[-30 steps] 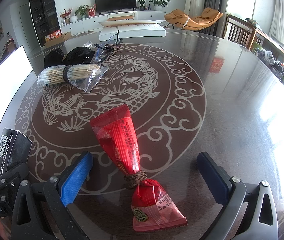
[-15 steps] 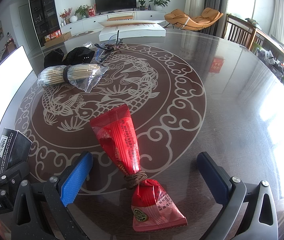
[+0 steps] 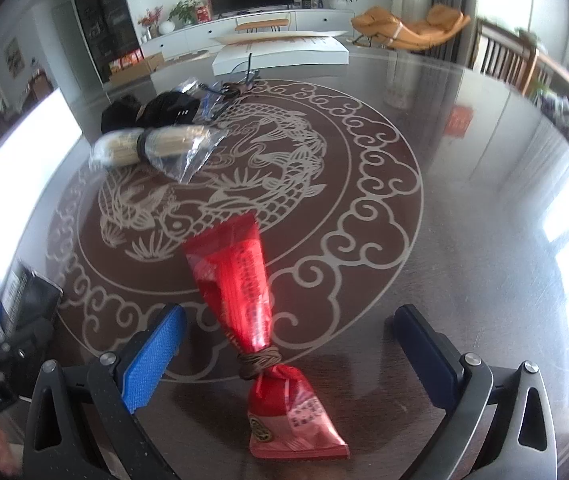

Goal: Organize objects
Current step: 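Carry the soap box to the white box with left tool while right carries snack bag there, then open both tools over the white box, releasing soap box and snack bag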

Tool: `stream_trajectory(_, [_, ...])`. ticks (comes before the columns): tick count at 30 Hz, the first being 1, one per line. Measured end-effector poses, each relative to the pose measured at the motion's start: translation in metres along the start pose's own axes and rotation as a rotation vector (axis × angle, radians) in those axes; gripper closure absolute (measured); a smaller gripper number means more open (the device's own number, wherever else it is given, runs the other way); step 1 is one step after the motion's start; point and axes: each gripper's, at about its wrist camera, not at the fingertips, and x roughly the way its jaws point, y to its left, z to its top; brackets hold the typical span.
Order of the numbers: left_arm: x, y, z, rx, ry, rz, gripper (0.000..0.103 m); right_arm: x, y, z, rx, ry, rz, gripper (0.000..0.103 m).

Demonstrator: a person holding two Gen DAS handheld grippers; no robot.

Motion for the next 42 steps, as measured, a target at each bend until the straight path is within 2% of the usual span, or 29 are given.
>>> stream_trajectory(2, [-0.004, 0.006, -0.003, -0.019, -0.01, -0.015, 0.045, -0.001, -0.01, 0.017, 0.062, 0.075, 0.042, 0.001])
stream_trajectory(3, [-0.005, 0.007, -0.004, -0.023, -0.015, -0.019, 0.045, -0.001, -0.007, 0.026, 0.049, 0.095, 0.036, 0.002])
stream_trajectory(5, [-0.008, 0.007, -0.003, -0.028, -0.026, -0.033, 0.045, 0.003, 0.01, 0.035, -0.022, 0.128, -0.009, 0.005])
stream_trajectory(6, [-0.012, 0.007, -0.003, -0.031, -0.034, -0.043, 0.045, 0.008, 0.023, 0.036, -0.067, 0.174, -0.042, 0.007])
stream_trajectory(7, [-0.016, 0.007, -0.002, -0.036, -0.041, -0.053, 0.045, 0.011, 0.035, 0.032, -0.103, 0.207, -0.05, 0.011])
stream_trajectory(10, [-0.03, 0.006, -0.001, -0.031, -0.074, -0.068, 0.045, 0.01, 0.066, 0.018, -0.22, 0.254, -0.072, 0.013])
stream_trajectory(12, [-0.038, 0.003, 0.001, -0.023, -0.091, -0.076, 0.045, 0.013, 0.075, 0.008, -0.267, 0.274, -0.125, 0.026])
stream_trajectory(13, [-0.043, 0.002, 0.001, -0.024, -0.098, -0.084, 0.045, 0.015, 0.074, 0.005, -0.269, 0.284, -0.134, 0.05])
stream_trajectory(16, [-0.057, 0.0, 0.001, -0.027, -0.119, -0.1, 0.045, 0.011, 0.069, 0.005, -0.244, 0.249, -0.139, 0.081])
stream_trajectory(22, [-0.098, 0.01, 0.001, -0.052, -0.173, -0.123, 0.045, -0.022, 0.071, 0.004, -0.196, 0.18, -0.026, 0.084])
stream_trajectory(28, [-0.158, 0.053, 0.006, -0.095, -0.256, -0.095, 0.045, -0.08, 0.123, 0.014, -0.223, 0.087, 0.138, 0.084])
stream_trajectory(31, [-0.184, 0.089, 0.006, -0.122, -0.28, -0.026, 0.045, -0.106, 0.166, 0.019, -0.252, 0.049, 0.261, 0.084])
stream_trajectory(35, [-0.208, 0.147, -0.009, -0.18, -0.287, 0.118, 0.045, -0.126, 0.238, 0.021, -0.291, 0.042, 0.446, 0.084])
stream_trajectory(38, [-0.215, 0.193, -0.03, -0.263, -0.264, 0.199, 0.045, -0.126, 0.297, 0.016, -0.333, 0.083, 0.561, 0.084])
stream_trajectory(42, [-0.208, 0.235, -0.054, -0.363, -0.194, 0.269, 0.044, -0.105, 0.352, -0.009, -0.395, 0.151, 0.655, 0.083])
